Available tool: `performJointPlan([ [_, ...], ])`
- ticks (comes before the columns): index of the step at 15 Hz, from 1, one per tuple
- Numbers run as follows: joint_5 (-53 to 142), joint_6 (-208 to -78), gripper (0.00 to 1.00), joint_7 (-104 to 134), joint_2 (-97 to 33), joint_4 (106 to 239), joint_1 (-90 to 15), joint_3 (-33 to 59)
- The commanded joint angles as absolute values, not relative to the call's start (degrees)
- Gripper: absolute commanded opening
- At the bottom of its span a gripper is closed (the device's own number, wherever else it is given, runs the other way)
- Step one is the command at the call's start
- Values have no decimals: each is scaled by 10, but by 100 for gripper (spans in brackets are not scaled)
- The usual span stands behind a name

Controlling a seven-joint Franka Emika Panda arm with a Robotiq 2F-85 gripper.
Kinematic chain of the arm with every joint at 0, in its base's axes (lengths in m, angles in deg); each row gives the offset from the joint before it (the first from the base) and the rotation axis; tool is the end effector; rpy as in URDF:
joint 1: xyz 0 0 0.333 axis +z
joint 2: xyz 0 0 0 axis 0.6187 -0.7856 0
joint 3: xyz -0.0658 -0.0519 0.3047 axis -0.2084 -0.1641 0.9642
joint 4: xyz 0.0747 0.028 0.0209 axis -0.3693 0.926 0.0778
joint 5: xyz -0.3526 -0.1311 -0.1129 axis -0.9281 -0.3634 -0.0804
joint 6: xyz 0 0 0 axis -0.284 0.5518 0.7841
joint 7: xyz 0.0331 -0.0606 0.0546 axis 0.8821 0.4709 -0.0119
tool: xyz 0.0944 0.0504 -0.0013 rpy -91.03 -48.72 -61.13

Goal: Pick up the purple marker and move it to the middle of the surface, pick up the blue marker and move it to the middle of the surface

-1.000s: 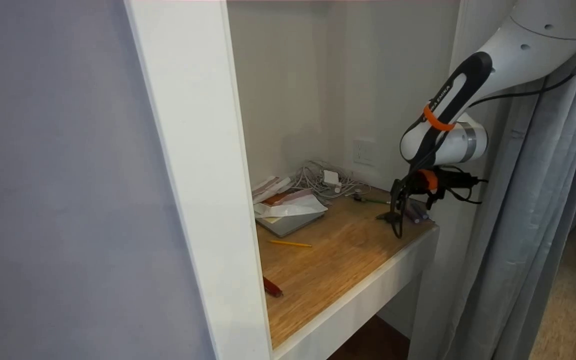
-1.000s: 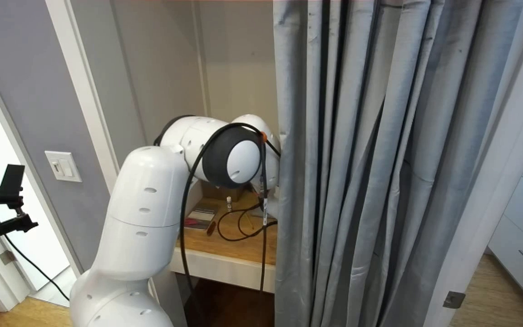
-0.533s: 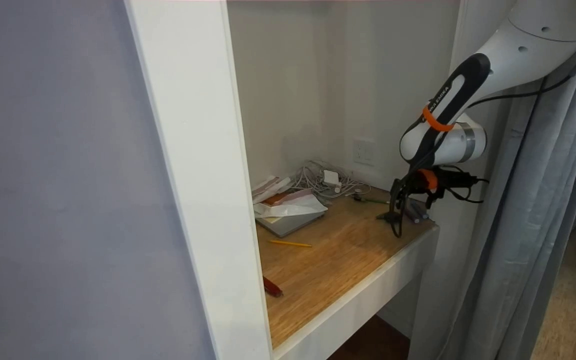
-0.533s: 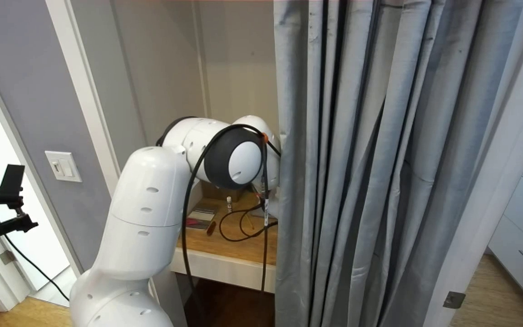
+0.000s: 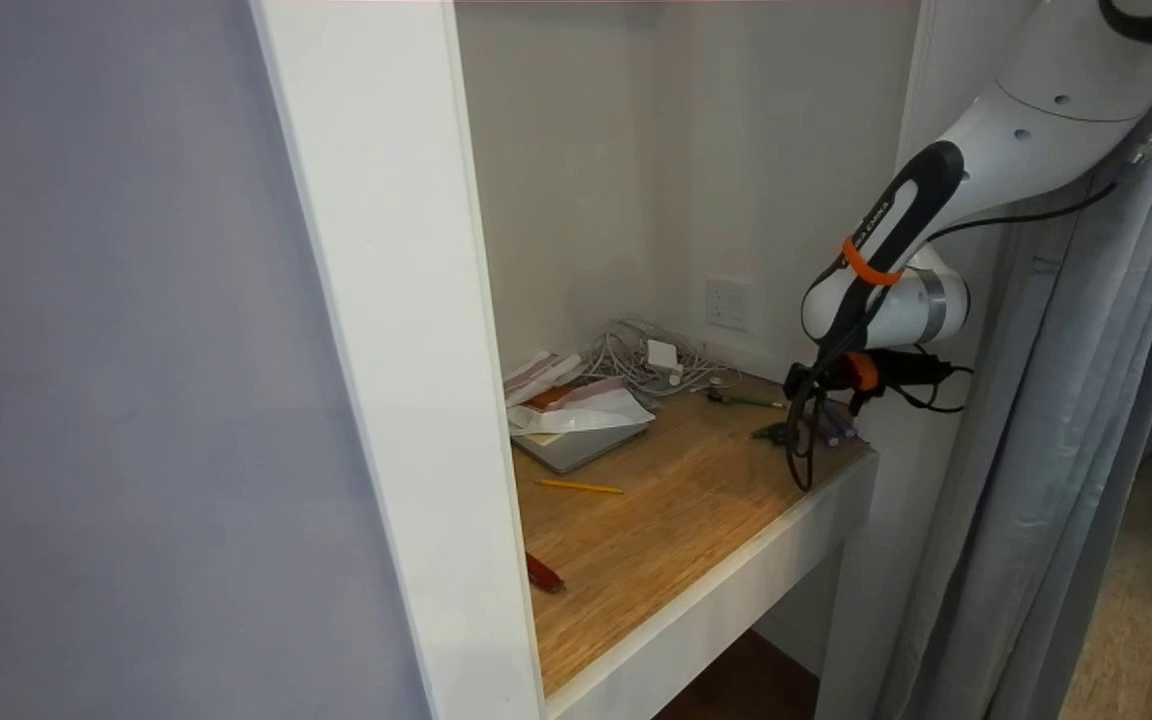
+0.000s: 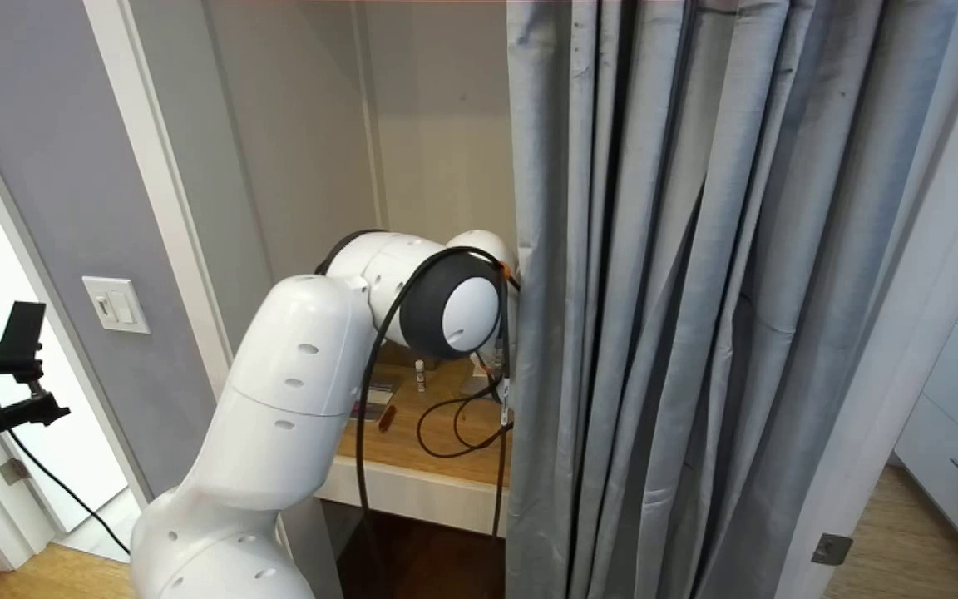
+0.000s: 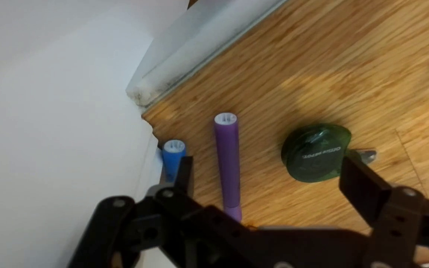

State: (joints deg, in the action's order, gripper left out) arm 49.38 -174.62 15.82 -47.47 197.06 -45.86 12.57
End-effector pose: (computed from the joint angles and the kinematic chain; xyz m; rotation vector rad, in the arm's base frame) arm 0.6064 -0.1309 0.1931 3.0256 -0.4898 0.4533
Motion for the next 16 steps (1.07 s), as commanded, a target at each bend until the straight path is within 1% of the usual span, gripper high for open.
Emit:
performJointPlan([
  [1, 518, -1780, 100, 107, -524, 1926, -501, 167],
  [7, 517, -1776, 100, 88, -546, 1906, -531, 195],
  [11, 502, -1761, 100, 122, -539, 1910, -491, 149],
  [13, 482, -1765, 100, 146, -540, 1912, -450, 99],
  [16, 471, -1760, 100, 158, -542, 1915, -408, 59],
])
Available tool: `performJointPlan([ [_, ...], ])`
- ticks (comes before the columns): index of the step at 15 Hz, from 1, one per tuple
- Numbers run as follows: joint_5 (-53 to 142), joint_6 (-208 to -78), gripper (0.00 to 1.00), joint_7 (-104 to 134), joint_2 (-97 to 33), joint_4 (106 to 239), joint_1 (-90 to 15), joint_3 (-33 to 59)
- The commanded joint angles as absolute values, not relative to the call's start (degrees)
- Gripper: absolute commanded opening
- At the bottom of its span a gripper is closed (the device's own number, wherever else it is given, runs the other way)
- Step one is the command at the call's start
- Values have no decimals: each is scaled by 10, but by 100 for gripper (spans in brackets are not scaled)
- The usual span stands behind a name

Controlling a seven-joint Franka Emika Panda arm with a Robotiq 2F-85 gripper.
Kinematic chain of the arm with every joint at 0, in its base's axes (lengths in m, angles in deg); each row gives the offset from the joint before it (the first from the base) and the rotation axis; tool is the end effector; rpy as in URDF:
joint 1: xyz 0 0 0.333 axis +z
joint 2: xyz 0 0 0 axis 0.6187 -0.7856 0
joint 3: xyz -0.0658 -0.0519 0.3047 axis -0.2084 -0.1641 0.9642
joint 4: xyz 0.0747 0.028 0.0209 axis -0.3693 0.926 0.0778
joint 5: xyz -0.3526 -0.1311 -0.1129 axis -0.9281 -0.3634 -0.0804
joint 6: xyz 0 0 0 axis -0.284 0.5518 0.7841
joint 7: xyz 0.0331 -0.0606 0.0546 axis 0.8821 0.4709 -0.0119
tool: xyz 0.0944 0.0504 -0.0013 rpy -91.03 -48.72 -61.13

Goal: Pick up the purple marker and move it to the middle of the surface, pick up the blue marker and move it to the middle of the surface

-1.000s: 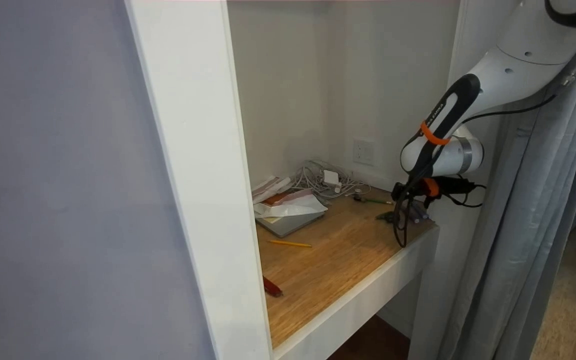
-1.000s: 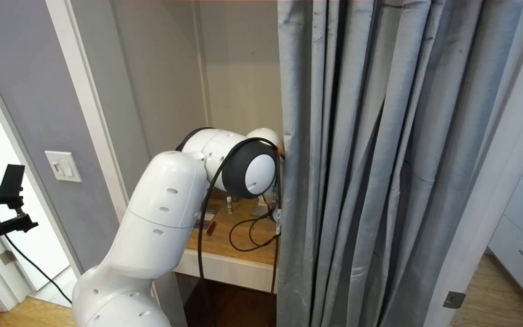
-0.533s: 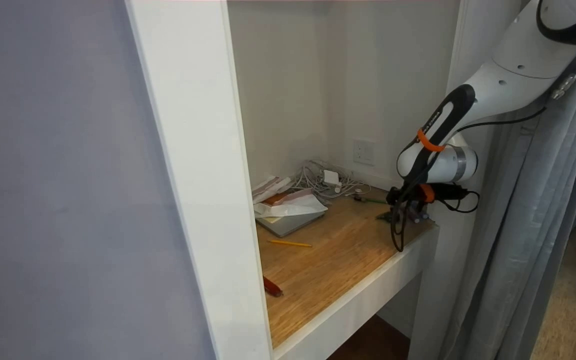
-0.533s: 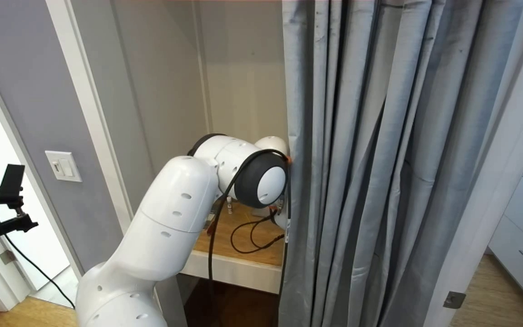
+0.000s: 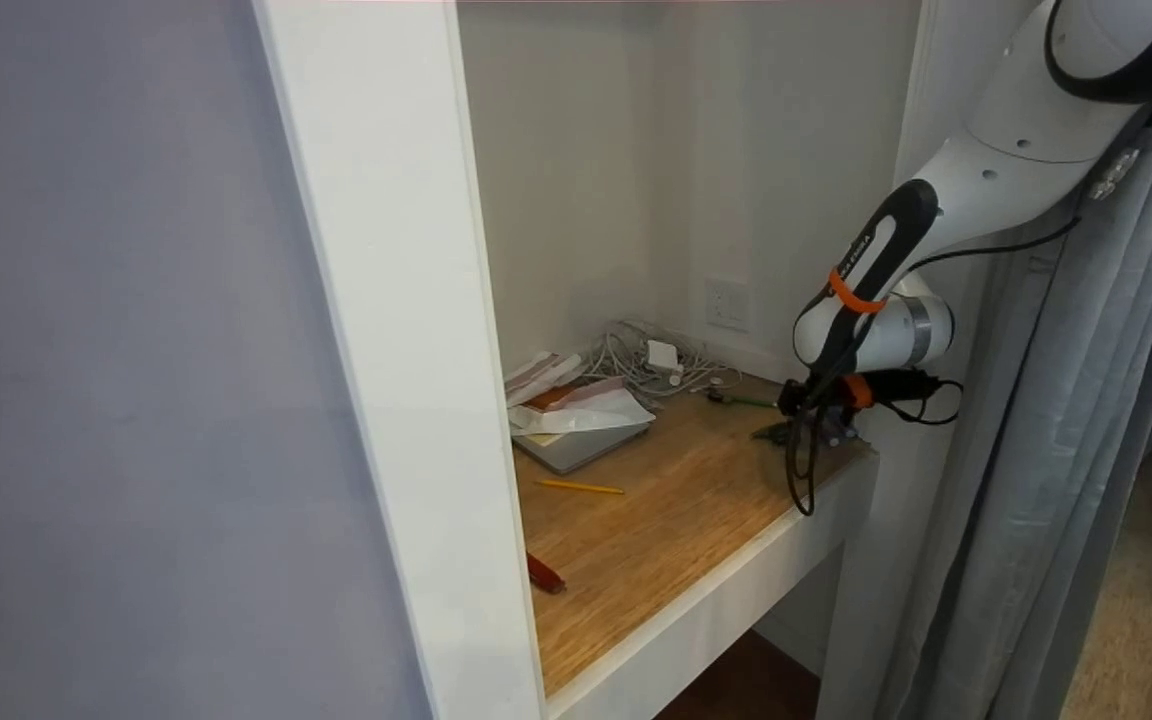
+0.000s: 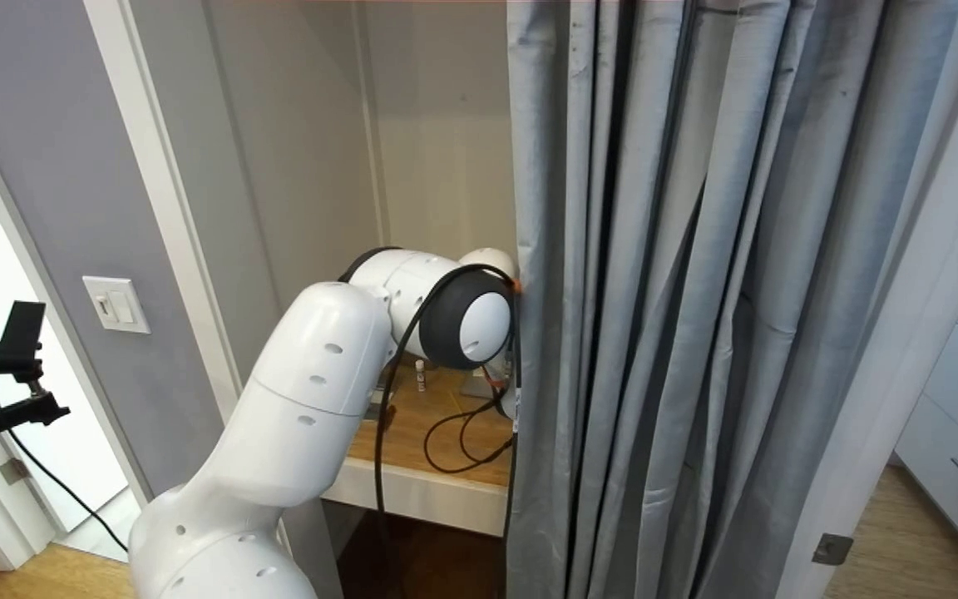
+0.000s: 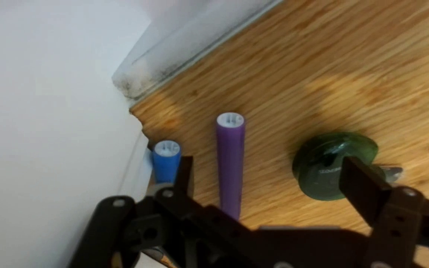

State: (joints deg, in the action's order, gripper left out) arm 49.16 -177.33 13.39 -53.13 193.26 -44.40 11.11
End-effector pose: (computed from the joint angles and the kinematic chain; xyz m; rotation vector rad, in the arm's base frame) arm 0.6194 -0.1323 0.1629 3.0061 -0.3961 0.4700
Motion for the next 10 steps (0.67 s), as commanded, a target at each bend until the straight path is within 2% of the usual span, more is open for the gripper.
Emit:
performJointPlan([
  [1, 466, -1760, 100, 165, -545, 1914, -393, 44],
  [10, 428, -1731, 98, 206, -556, 1905, -320, -25],
])
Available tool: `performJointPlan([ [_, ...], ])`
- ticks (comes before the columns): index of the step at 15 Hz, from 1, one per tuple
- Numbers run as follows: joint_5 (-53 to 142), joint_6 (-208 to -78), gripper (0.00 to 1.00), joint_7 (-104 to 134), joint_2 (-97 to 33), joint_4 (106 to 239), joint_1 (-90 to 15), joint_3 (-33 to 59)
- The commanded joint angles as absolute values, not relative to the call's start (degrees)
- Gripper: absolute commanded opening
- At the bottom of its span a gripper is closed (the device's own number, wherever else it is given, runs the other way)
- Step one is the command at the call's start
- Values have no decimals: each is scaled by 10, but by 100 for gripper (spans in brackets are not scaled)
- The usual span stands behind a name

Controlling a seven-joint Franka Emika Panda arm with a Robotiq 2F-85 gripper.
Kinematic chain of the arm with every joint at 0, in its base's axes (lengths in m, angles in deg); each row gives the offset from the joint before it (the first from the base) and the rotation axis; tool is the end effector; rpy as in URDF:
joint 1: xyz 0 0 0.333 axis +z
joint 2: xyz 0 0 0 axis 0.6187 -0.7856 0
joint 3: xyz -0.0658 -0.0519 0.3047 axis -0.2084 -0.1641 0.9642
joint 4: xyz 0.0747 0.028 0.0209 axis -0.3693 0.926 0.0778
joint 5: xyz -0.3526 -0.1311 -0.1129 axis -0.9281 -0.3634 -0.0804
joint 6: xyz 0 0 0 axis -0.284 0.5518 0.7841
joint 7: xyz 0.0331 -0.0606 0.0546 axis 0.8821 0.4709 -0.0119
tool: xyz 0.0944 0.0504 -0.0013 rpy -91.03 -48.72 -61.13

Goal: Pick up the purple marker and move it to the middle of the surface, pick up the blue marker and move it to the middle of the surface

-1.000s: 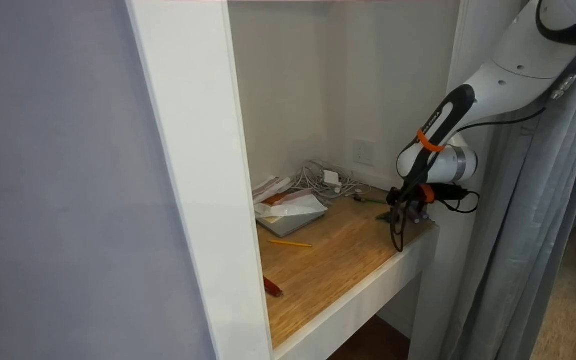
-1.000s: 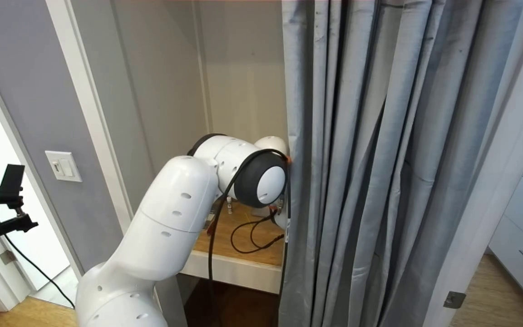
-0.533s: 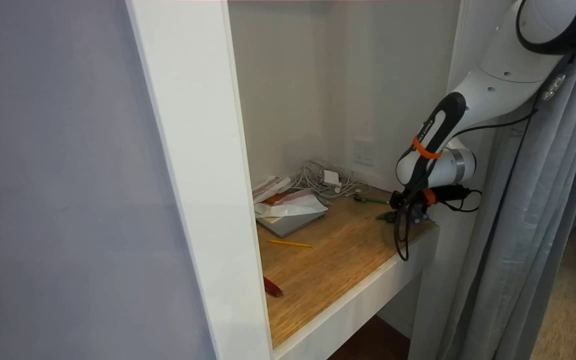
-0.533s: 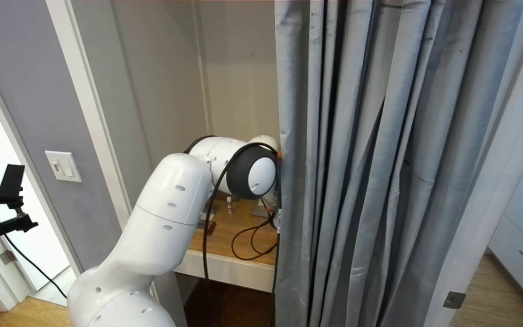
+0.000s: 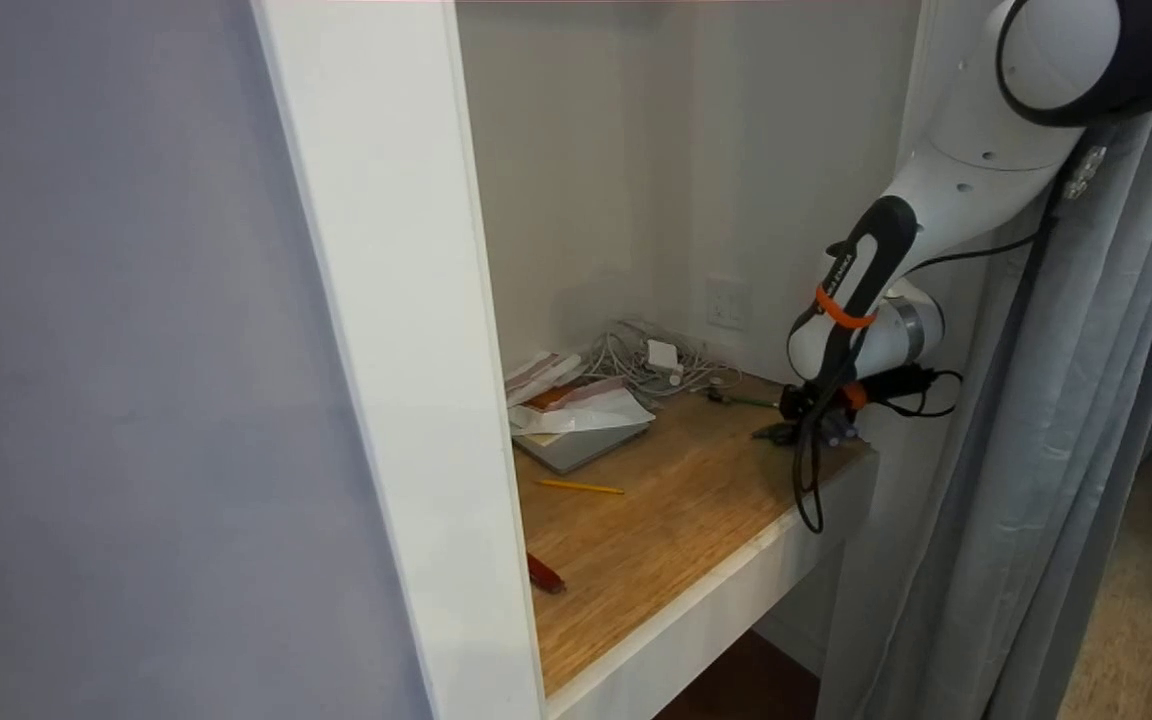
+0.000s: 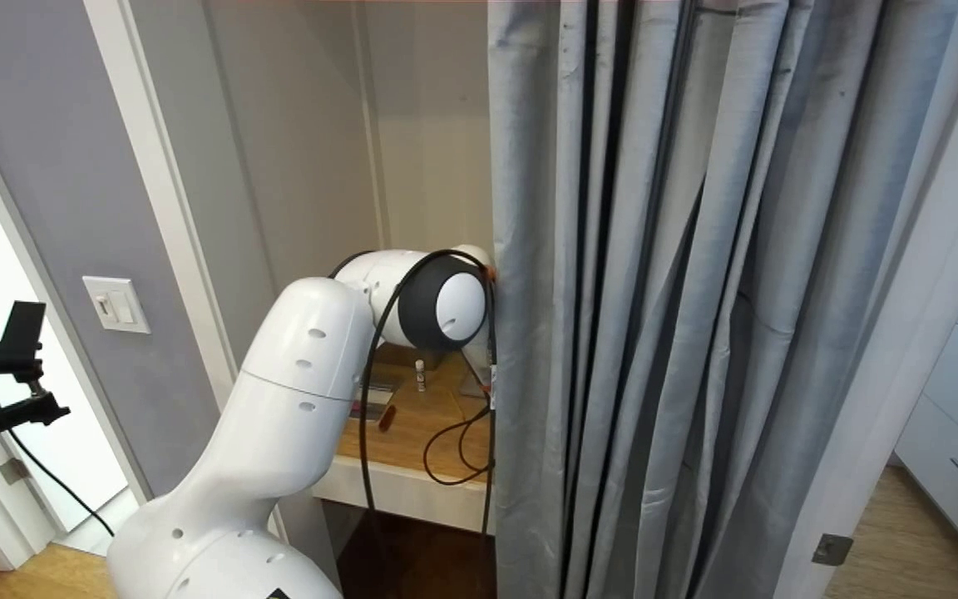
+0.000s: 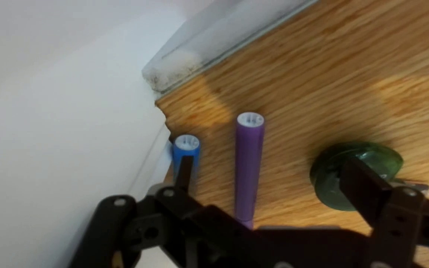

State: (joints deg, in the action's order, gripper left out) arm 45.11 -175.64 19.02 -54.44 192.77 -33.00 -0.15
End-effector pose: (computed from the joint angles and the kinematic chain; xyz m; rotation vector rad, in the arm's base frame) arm 0.6226 -0.1210 0.1627 2.8935 -0.3357 0.4165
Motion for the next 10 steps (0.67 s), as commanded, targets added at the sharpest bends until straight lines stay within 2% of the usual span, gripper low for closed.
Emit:
performJointPlan([
  [1, 425, -1725, 95, 205, -556, 1904, -321, -24],
  [3, 420, -1711, 83, 203, -555, 1898, -326, -21],
  [6, 418, -1697, 72, 197, -556, 1891, -338, -10],
  [10, 413, -1686, 68, 198, -567, 1875, -339, -8],
])
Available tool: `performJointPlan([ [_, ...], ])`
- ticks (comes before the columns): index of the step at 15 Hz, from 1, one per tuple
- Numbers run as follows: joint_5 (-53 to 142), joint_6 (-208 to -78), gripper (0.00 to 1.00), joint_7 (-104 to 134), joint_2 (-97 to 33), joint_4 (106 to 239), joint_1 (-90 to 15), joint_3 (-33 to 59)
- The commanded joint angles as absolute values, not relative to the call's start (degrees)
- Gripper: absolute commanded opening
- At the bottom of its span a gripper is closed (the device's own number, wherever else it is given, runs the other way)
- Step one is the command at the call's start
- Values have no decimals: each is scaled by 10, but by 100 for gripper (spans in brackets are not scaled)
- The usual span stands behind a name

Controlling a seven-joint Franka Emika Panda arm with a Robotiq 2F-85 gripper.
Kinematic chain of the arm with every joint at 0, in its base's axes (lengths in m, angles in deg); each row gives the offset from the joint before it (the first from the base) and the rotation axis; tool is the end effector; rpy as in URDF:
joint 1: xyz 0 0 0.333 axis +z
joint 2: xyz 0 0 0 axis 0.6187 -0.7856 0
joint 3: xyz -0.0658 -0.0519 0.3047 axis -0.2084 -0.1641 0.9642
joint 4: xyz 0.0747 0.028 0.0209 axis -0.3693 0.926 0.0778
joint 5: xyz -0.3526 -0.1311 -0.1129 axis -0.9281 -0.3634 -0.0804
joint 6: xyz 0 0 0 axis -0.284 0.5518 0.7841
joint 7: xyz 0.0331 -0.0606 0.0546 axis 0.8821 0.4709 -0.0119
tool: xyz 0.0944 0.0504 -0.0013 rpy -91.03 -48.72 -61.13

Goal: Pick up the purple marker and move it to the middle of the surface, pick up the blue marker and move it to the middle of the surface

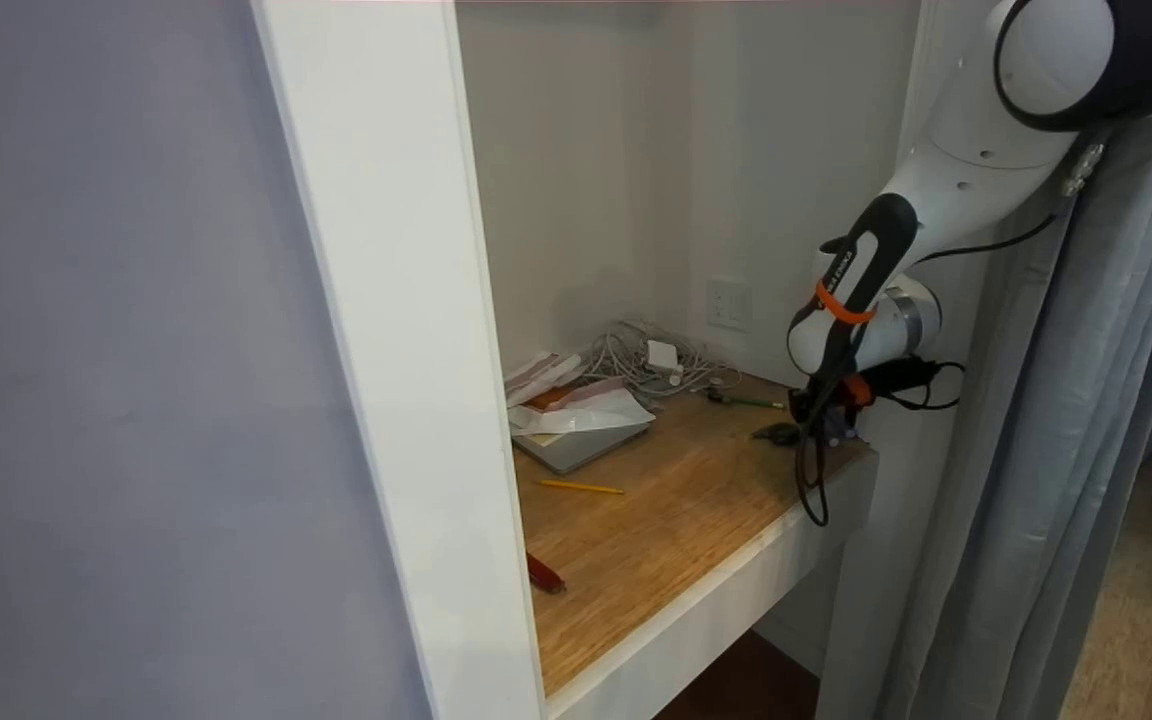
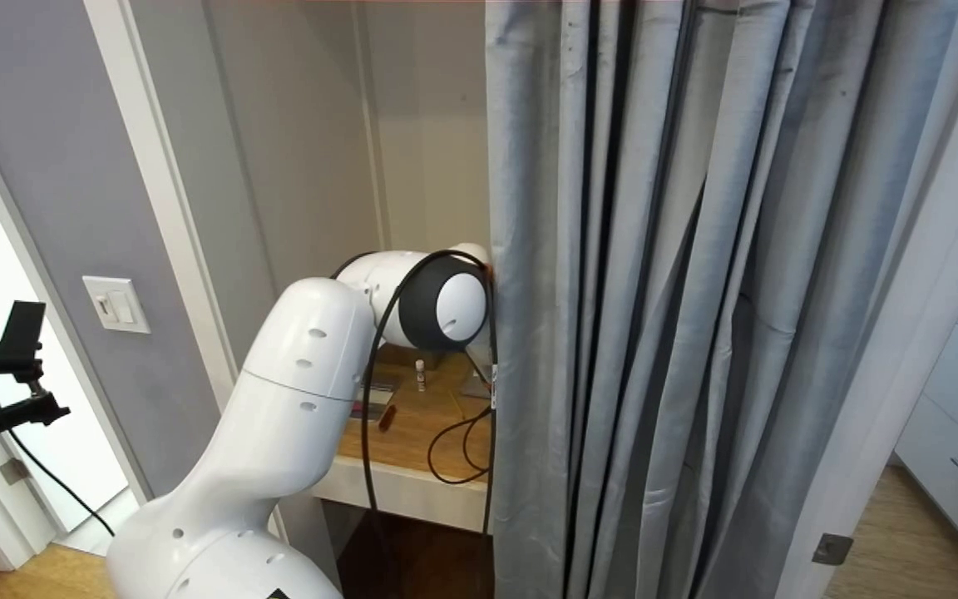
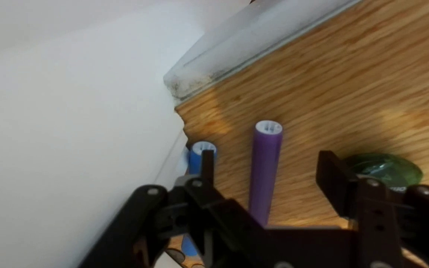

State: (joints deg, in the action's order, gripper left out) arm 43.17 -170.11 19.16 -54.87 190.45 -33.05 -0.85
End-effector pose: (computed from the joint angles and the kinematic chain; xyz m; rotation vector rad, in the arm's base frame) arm 0.6275 -0.1280 0.1636 2.8805 -0.3148 0.3182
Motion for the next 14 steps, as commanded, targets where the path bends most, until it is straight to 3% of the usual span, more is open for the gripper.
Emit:
performJointPlan([
  [1, 411, -1684, 68, 198, -570, 1872, -338, -7],
  [3, 410, -1680, 64, 199, -578, 1863, -339, -6],
  [4, 407, -1678, 53, 200, -583, 1858, -336, -8],
  [6, 407, -1671, 48, 201, -590, 1851, -337, -8],
  [8, 408, -1660, 33, 201, -594, 1845, -338, -5],
  [10, 408, -1651, 10, 201, -595, 1839, -339, -2],
  [12, 411, -1644, 7, 203, -594, 1836, -341, 0],
  [14, 422, -1633, 10, 208, -587, 1838, -348, 9],
])
